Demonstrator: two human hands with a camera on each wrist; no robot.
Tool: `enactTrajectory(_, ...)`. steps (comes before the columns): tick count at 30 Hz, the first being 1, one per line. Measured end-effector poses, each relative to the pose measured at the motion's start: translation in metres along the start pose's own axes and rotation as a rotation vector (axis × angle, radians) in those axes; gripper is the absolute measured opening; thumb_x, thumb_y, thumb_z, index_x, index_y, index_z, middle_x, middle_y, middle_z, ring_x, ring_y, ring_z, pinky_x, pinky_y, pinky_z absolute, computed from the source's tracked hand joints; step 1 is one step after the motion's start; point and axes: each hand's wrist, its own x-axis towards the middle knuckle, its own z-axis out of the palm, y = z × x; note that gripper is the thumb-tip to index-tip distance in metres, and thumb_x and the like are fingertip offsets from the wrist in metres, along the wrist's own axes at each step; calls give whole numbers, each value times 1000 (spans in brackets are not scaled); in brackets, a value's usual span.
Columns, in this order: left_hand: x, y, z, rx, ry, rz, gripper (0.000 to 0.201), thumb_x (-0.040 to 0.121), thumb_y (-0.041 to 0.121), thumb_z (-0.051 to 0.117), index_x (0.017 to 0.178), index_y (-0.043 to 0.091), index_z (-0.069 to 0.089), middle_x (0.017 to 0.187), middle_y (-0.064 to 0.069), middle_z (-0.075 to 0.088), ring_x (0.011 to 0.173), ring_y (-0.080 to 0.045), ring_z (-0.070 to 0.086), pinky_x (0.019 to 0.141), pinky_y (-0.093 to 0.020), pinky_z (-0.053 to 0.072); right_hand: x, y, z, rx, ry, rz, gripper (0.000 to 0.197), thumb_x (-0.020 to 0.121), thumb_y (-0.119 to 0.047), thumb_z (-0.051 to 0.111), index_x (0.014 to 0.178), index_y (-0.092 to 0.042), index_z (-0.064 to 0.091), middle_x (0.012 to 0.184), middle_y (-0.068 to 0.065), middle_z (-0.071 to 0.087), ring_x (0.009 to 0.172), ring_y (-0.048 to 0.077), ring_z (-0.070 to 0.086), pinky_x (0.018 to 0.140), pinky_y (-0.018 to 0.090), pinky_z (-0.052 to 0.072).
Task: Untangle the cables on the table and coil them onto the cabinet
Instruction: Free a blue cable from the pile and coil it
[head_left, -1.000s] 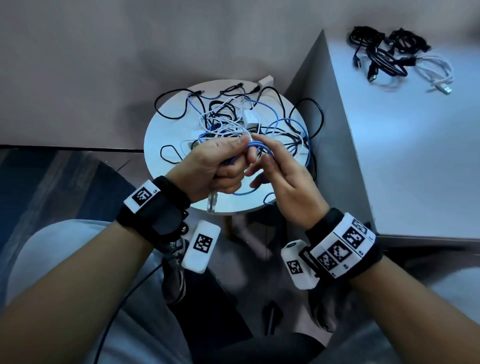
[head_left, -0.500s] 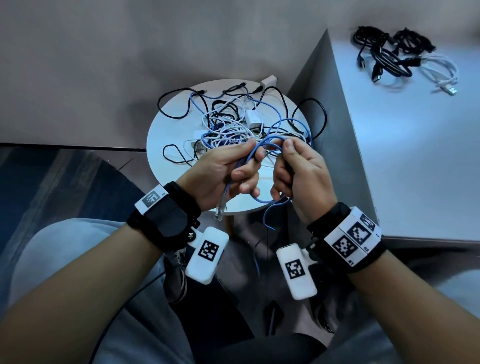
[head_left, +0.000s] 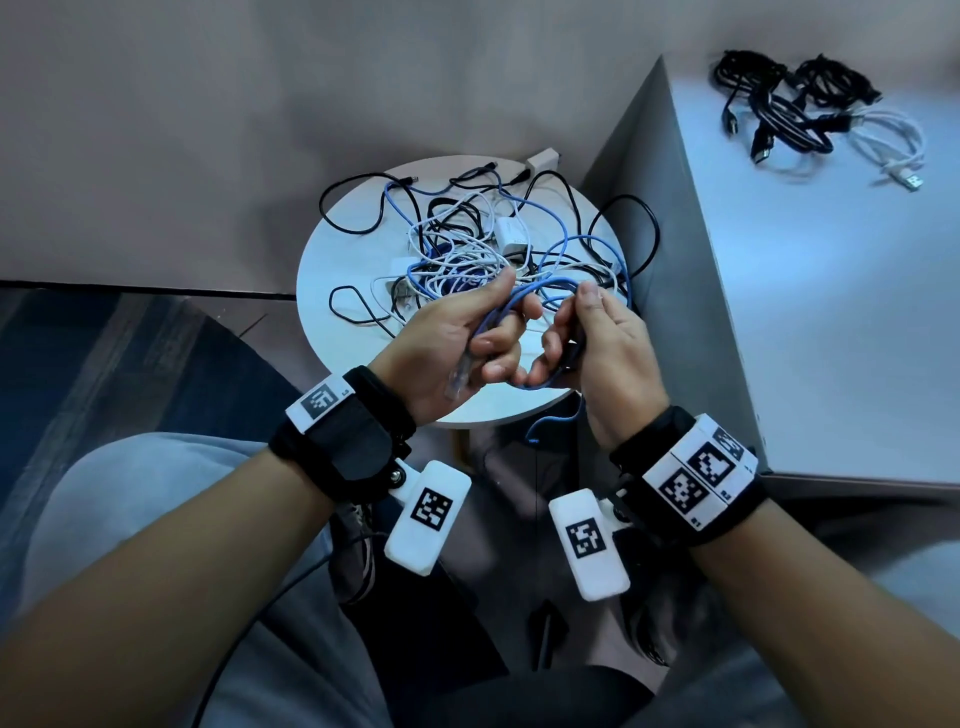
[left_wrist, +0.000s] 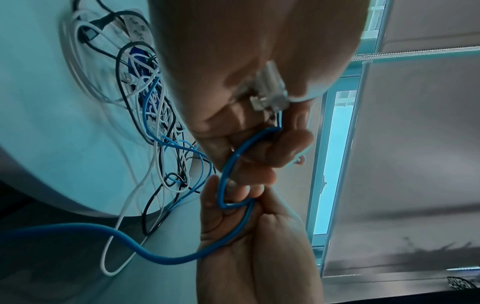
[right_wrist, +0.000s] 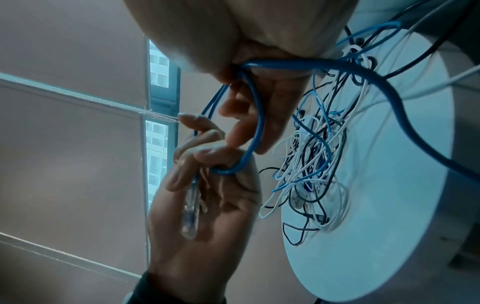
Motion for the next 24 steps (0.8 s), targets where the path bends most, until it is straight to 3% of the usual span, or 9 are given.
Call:
enactTrajectory(5,-1,2,-1,-28,-15,10,42,108,36,32,97,5,59,45,8,30,31,-5,25,39,-21,37,-4,2,0,110,-38,80,38,110,-32,31,92,-6,52,63,11,62,45,26,58,55,37,57)
enactTrajectory(7,-1,2,-1,-2,-29,14,45,106,33,34,109,-4,59,46,6,34,30,-7,32,42,-23,43,-3,1,-2,115,-47,84,42,110,-33,30,99,-3,58,68,13,65,46,27,58,55,34,55)
enactTrajectory(10,-2,1,-4,33,-64,5,48,105,24,34,127,-16,49,50,0,47,42,-17,54,58,-30,53,-1,1,-4,111,-14,42,43,110,-33,31,98,-3,59,71,19,64,45,28,56,52,33,51)
enactTrajectory(12,-4,2,-6,53,-111,-7,40,101,22,38,117,-7,60,60,-6,59,59,-24,66,71,-34,56,0,1,-4,112,25,14,41,110,-34,31,98,-2,55,71,22,64,43,27,53,49,31,47)
enactTrajectory(14,-5,4,-7,74,-134,-25,36,99,21,39,112,-4,61,71,-11,65,69,-28,69,78,-38,57,1,1,-5,80,77,2,40,110,-32,33,94,-4,56,65,12,62,40,25,52,47,28,46)
enactTrajectory(16,-5,5,-5,89,-120,-40,38,99,25,38,112,-5,59,66,-8,60,61,-25,63,73,-36,55,2,0,-5,32,83,-12,38,109,-32,34,94,-5,56,60,3,54,39,22,51,46,28,46)
enactTrajectory(20,-4,4,-4,49,-130,-23,36,106,28,32,105,0,55,50,5,36,40,-12,38,54,-28,47,1,1,-4,-11,42,-12,39,110,-32,34,98,-2,56,60,0,47,41,21,53,51,34,48)
enactTrajectory(22,-4,5,-5,-37,-159,-11,33,109,26,27,96,8,52,45,8,36,38,-11,44,56,-28,51,0,1,-3,-7,-3,14,39,109,-34,34,93,-7,57,62,1,50,46,24,57,53,35,54)
enactTrajectory(24,-4,6,-7,-122,-176,11,36,109,26,26,95,9,54,42,9,38,45,-14,57,69,-31,56,-2,0,-1,-55,-52,40,40,109,-37,34,93,-10,58,64,2,54,51,23,61,54,34,56)
